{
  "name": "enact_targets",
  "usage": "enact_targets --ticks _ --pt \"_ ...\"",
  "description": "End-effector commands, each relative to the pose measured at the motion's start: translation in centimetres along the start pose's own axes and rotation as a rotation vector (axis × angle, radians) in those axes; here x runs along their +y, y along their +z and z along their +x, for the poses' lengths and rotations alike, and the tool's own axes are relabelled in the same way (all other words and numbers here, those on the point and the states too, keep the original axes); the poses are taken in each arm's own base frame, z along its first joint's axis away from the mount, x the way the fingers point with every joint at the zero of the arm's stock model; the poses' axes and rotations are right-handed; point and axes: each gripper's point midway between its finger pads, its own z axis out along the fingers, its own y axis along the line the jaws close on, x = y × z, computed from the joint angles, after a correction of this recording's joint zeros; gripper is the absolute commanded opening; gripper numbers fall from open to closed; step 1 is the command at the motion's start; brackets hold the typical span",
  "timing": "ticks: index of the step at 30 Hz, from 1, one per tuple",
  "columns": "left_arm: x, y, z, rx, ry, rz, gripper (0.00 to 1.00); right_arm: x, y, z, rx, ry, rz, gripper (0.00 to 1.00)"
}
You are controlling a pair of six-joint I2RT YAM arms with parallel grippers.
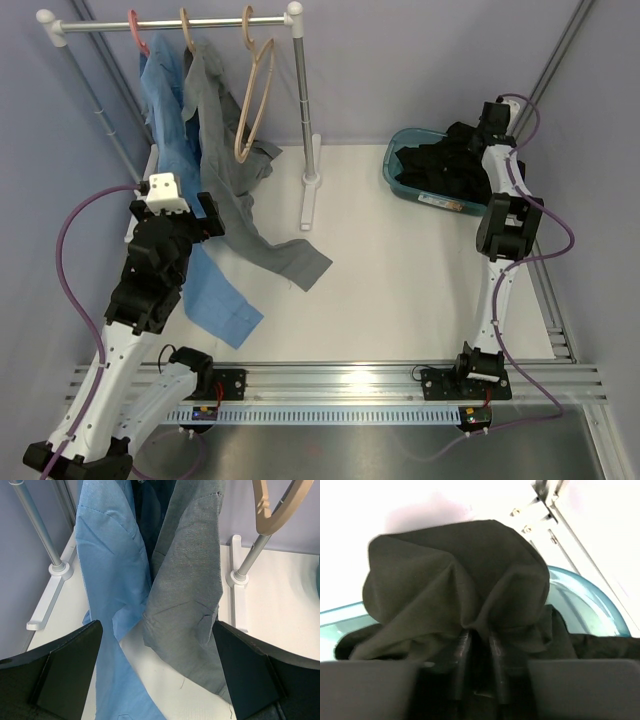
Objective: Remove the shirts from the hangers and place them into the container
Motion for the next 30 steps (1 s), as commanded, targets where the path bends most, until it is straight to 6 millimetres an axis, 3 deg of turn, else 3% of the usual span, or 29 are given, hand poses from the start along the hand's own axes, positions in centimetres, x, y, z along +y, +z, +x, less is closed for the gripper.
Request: enact_targets --ticks 1,4,5,6,7,8,9,11,13,14,15,17,18,21,24,27,29,30 --pt "0.2 0.2 -1.3 -0.053 -0.034 -0.014 0.99 1.5 -3.0 -5.0 -0.134 -0.033 -0.091 0.04" --pt "0.2 0.1 -1.4 -0.058 -0.036 -0.015 0.99 1.9 -4.6 -5.6 -0.185 -0.045 -0.125 0.00" --pt "0.2 0.1 -1.4 -0.059 -0.035 -0.013 0.99 2.3 -6.6 -7.8 -0.249 -0.035 -0.151 0.00" --pt "0.2 0.1 -1.4 -0.059 -0.037 -0.012 0.99 2.4 -6.8 -6.7 -0.234 -0.046 -0.159 0.00" --pt "0.1 0.1 -1.4 -0.057 -0.036 -0.012 0.99 2.7 -7.6 -6.9 -0.248 -0.055 -0.175 0.00" --pt "0.2 0.1 -1.4 -0.059 -0.037 -0.012 0.99 3.0 -9.5 -8.7 -0.302 -0.050 -0.196 0.00" --pt "0.1 0.1 -1.5 -0.060 -0.036 -0.010 0.99 3.3 -9.6 -7.1 -0.274 -0.066 -0.205 0.00" --pt "0.1 0.1 -1.5 -0.060 -0.037 -0.009 0.99 4.2 -11.9 -8.5 -0.334 -0.082 -0.245 0.00" --pt "0.1 0.0 -1.5 -0.061 -0.039 -0.005 0.99 5.0 -12.8 -7.2 -0.334 -0.106 -0.280 0.00" --pt "0.1 0.0 -1.5 -0.062 -0.038 -0.007 0.99 5.3 -14.1 -8.2 -0.373 -0.101 -0.294 0.00" --pt "0.1 -0.1 -1.6 -0.065 -0.039 -0.006 0.99 5.2 -14.2 -6.8 -0.353 -0.106 -0.296 0.00" --pt "0.1 -0.1 -1.6 -0.065 -0.039 -0.006 0.99 5.7 -15.6 -7.0 -0.383 -0.093 -0.320 0.00" --pt "0.1 -0.1 -1.7 -0.068 -0.040 -0.004 0.99 5.5 -15.5 -5.6 -0.360 -0.096 -0.322 0.00" --pt "0.1 -0.2 -1.7 -0.068 -0.040 -0.004 0.99 6.1 -16.1 -4.0 -0.316 -0.100 -0.362 0.00" --pt "0.1 -0.2 -1.8 -0.070 -0.042 -0.003 0.99 7.5 -16.4 -1.3 -0.213 -0.118 -0.445 0.00" --pt "0.2 -0.3 -1.9 -0.075 -0.043 -0.003 0.99 9.1 -16.5 1.8 -0.092 -0.129 -0.516 0.00" --pt "0.2 -0.3 -1.9 -0.075 -0.043 -0.003 0.99 10.2 -16.0 5.7 0.062 -0.127 -0.562 0.00" --pt "0.2 -0.3 -1.9 -0.073 -0.043 -0.004 0.99 10.2 -16.2 5.9 0.077 -0.130 -0.561 0.00"
